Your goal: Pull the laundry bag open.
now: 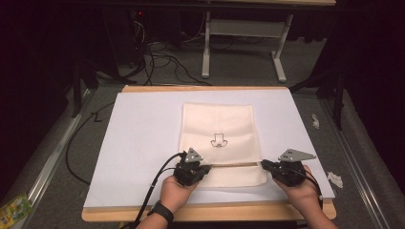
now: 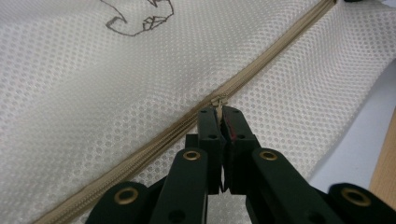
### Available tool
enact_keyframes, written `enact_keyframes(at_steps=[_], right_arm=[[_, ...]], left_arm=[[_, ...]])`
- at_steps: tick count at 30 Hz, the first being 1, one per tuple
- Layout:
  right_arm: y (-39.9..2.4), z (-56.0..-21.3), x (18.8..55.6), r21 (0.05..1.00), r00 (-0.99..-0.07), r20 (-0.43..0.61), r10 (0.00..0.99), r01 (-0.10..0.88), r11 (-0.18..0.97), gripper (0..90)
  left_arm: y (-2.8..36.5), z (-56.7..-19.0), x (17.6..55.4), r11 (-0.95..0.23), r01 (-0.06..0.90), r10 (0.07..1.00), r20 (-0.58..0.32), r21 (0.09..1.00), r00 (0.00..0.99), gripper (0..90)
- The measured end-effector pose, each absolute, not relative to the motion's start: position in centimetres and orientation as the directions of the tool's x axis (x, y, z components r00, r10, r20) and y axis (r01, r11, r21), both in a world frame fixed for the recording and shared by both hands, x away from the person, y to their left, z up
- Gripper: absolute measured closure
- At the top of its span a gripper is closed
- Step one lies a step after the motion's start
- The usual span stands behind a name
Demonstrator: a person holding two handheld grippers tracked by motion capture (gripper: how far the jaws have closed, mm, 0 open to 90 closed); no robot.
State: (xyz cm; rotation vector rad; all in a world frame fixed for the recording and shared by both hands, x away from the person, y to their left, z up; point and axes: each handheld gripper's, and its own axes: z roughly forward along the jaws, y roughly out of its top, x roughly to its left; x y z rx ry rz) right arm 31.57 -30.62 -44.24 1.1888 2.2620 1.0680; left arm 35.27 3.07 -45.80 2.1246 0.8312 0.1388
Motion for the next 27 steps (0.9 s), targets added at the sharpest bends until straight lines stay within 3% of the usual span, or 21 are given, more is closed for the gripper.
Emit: enact_keyframes(at_steps=[3,4,10,12,15,18,21,27], right_arm=[[-30.3,-44.2,31.6,0.762,-0.583,0.014,0.813,0.533,0.369,86.6],[-30.3,-44.2,31.6,0.756,-0.570,-0.020,0.821,0.529,0.386,86.6],[-30.8,-44.2,31.8,0.761,-0.567,0.015,0.824,0.541,0.358,86.7],[-31.1,-44.0,31.7,0.760,-0.543,-0.026,0.839,0.535,0.369,86.9],[-33.5,-44.2,31.9,0.768,-0.494,0.042,0.869,0.572,0.288,86.8],[-33.7,-44.3,32.0,0.765,-0.477,0.023,0.879,0.574,0.292,86.8],[-34.0,-44.2,32.1,0.772,-0.482,0.066,0.874,0.580,0.261,86.7],[-33.0,-44.3,31.8,0.773,-0.513,0.024,0.858,0.554,0.310,86.3]], left_arm=[[3.3,-45.7,35.3,-0.451,0.517,0.626,-0.155,0.728,0.765,88.3],[3.7,-45.8,35.5,-0.433,0.527,0.618,-0.185,0.732,0.764,88.3],[3.9,-45.8,35.4,-0.431,0.525,0.645,-0.157,0.734,0.748,88.3],[5.7,-46.0,35.8,-0.404,0.558,0.680,-0.170,0.725,0.713,88.4],[8.5,-46.0,35.7,-0.369,0.587,0.720,-0.177,0.721,0.671,88.4],[10.0,-46.0,35.6,-0.371,0.601,0.739,-0.167,0.708,0.652,88.3],[11.1,-45.9,35.3,-0.357,0.602,0.742,-0.175,0.714,0.647,88.3],[11.8,-46.4,35.2,-0.338,0.597,0.745,-0.181,0.728,0.643,88.0]])
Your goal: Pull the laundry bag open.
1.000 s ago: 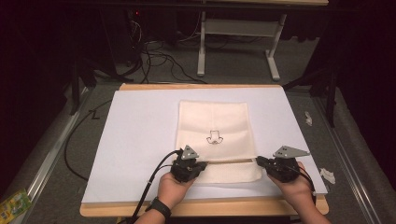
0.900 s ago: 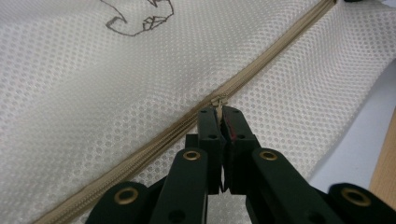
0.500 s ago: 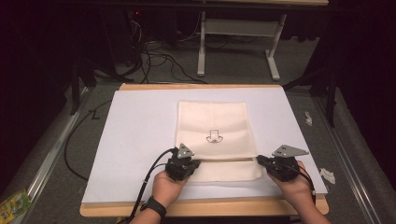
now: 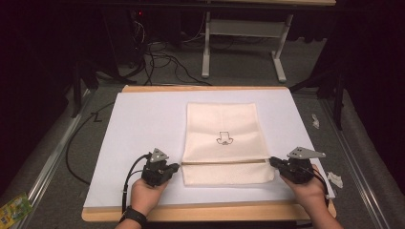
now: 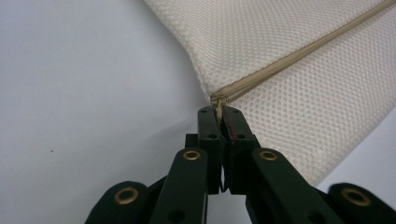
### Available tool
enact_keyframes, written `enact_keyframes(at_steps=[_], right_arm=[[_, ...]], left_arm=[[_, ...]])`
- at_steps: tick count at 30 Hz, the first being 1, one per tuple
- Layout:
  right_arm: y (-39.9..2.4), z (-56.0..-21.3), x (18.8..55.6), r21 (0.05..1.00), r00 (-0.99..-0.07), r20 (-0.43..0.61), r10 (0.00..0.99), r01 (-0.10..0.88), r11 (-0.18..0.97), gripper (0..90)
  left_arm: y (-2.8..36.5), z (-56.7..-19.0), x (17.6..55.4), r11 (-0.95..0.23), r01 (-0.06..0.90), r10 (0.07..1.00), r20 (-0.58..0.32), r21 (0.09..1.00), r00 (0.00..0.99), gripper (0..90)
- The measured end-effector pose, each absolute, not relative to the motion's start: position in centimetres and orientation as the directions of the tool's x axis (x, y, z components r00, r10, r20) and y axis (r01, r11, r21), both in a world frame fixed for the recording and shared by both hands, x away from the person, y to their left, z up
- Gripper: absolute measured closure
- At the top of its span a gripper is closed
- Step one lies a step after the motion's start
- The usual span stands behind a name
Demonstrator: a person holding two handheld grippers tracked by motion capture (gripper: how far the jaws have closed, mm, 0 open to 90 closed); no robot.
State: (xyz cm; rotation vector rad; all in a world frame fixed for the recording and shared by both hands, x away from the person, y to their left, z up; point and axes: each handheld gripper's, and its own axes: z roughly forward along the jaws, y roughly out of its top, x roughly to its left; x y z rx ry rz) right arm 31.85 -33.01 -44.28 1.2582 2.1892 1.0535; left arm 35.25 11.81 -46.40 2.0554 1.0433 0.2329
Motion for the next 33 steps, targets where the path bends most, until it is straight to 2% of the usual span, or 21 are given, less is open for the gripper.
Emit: enact_keyframes(at_steps=[8,23,25,29,31,32,33], right_arm=[[-33.2,-44.3,31.6,0.777,-0.517,0.054,0.854,0.559,0.289,84.7],[-33.3,-44.7,31.6,0.770,-0.529,0.035,0.848,0.555,0.314,76.9],[-33.3,-44.7,31.6,0.773,-0.527,0.040,0.849,0.555,0.308,71.0],[-33.3,-44.7,31.6,0.784,-0.526,0.043,0.850,0.545,0.298,61.3],[-33.4,-44.5,31.6,0.792,-0.516,0.047,0.855,0.541,0.282,56.0],[-33.4,-44.5,31.6,0.792,-0.516,0.047,0.855,0.541,0.282,56.0],[-33.6,-44.4,31.5,0.801,-0.509,0.046,0.859,0.533,0.273,51.4]], left_arm=[[11.8,-46.7,35.1,-0.347,0.574,0.730,-0.171,0.742,0.662,87.6],[11.9,-47.1,35.1,-0.338,0.578,0.716,-0.196,0.742,0.670,85.7],[11.9,-47.0,35.1,-0.337,0.577,0.711,-0.200,0.744,0.674,82.4],[12.2,-46.9,35.1,-0.316,0.570,0.716,-0.203,0.759,0.668,66.6],[12.5,-46.6,35.1,-0.302,0.563,0.719,-0.204,0.770,0.665,60.5],[12.7,-46.5,35.1,-0.294,0.561,0.722,-0.204,0.774,0.661,60.5],[12.8,-46.4,35.1,-0.289,0.555,0.726,-0.199,0.780,0.658,55.9]])
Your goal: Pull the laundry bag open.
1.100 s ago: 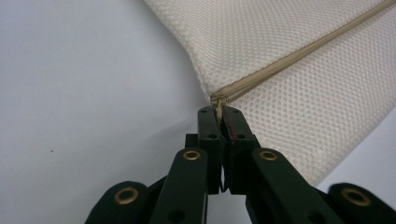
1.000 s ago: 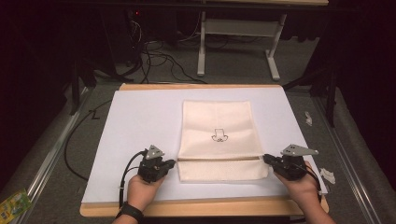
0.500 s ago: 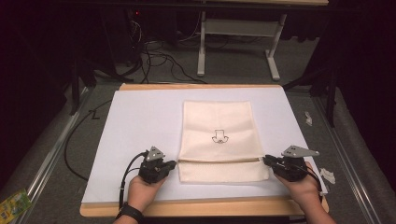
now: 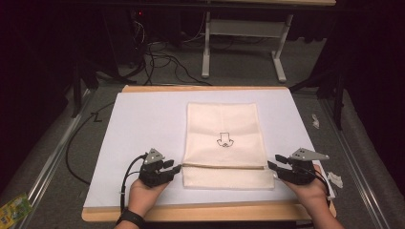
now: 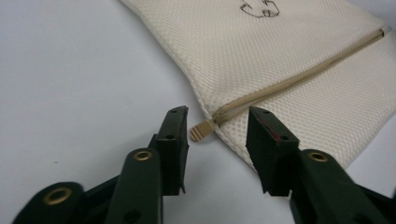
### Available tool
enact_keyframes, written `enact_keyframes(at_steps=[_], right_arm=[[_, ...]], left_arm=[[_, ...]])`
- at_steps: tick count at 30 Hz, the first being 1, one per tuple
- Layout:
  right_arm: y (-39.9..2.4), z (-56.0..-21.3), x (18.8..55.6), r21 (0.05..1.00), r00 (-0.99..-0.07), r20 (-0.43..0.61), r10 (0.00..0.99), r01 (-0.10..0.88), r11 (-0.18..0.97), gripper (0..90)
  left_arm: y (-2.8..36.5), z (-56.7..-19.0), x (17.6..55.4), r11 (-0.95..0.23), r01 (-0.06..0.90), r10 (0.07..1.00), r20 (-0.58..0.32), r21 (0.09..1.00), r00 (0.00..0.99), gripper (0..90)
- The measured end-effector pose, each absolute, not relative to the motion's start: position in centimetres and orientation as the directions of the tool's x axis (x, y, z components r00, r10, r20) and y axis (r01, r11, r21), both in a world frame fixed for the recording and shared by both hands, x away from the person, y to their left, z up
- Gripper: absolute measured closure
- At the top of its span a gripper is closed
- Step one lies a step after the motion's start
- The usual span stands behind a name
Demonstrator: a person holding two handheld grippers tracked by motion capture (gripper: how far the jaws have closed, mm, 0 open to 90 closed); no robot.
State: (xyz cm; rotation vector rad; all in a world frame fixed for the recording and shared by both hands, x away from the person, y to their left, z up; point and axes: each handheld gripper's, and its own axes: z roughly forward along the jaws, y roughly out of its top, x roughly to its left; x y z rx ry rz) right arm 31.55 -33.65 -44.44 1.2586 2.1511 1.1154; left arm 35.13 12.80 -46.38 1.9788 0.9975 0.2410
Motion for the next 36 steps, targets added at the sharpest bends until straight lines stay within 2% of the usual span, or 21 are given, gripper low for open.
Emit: enact_keyframes(at_steps=[2,4,5,6,7,8,10,13,18,21,27,32,36], right_arm=[[-33.8,-44.4,31.5,0.805,-0.500,0.047,0.865,0.531,0.263,48.8],[-34.3,-44.2,31.5,0.820,-0.472,0.041,0.881,0.520,0.240,39.9],[-34.3,-44.2,31.5,0.820,-0.472,0.041,0.881,0.520,0.240,39.9],[-34.8,-44.1,31.6,0.831,-0.445,0.036,0.895,0.510,0.221,33.6],[-34.8,-44.1,31.6,0.831,-0.445,0.036,0.895,0.510,0.221,33.6],[-35.0,-44.0,31.6,0.835,-0.435,0.036,0.900,0.508,0.212,31.2],[-36.0,-43.8,31.6,0.849,-0.401,0.023,0.916,0.492,0.194,24.5],[-37.7,-43.6,31.5,0.867,-0.354,0.013,0.935,0.470,0.166,20.8],[-40.3,-43.3,31.4,0.880,-0.281,0.029,0.959,0.462,0.109,17.4],[-41.9,-43.4,31.4,0.885,-0.205,0.058,0.977,0.463,0.044,15.3],[-41.4,-43.6,31.7,0.882,-0.206,0.030,0.978,0.465,0.071,15.4],[-41.2,-43.5,31.6,0.886,-0.210,0.023,0.977,0.457,0.077,15.3],[-41.3,-43.4,31.4,0.891,-0.207,0.033,0.978,0.449,0.065,14.5]], left_arm=[[13.3,-46.1,35.1,-0.283,0.543,0.739,-0.181,0.791,0.648,52.3],[13.8,-45.8,35.2,-0.267,0.527,0.757,-0.163,0.807,0.633,49.0],[14.3,-45.6,35.2,-0.263,0.513,0.770,-0.142,0.817,0.621,49.0],[15.0,-45.4,35.2,-0.262,0.490,0.795,-0.102,0.831,0.598,45.5],[15.0,-45.4,35.2,-0.262,0.490,0.795,-0.102,0.831,0.598,43.9],[15.6,-45.3,35.2,-0.270,0.468,0.818,-0.056,0.841,0.573,43.9],[16.9,-45.0,35.3,-0.295,0.435,0.863,0.042,0.851,0.503,37.9],[18.4,-44.5,35.1,-0.299,0.409,0.886,0.092,0.862,0.454,33.5],[20.5,-44.0,34.8,-0.268,0.398,0.904,0.086,0.878,0.418,27.8],[21.1,-44.3,35.2,-0.201,0.431,0.916,0.013,0.880,0.400,17.9],[19.5,-44.5,35.5,-0.263,0.431,0.899,0.058,0.863,0.434,11.5],[19.7,-44.8,35.7,-0.253,0.455,0.902,0.038,0.854,0.431,8.2],[20.2,-45.1,36.0,-0.214,0.489,0.913,-0.004,0.846,0.408,0.1]])
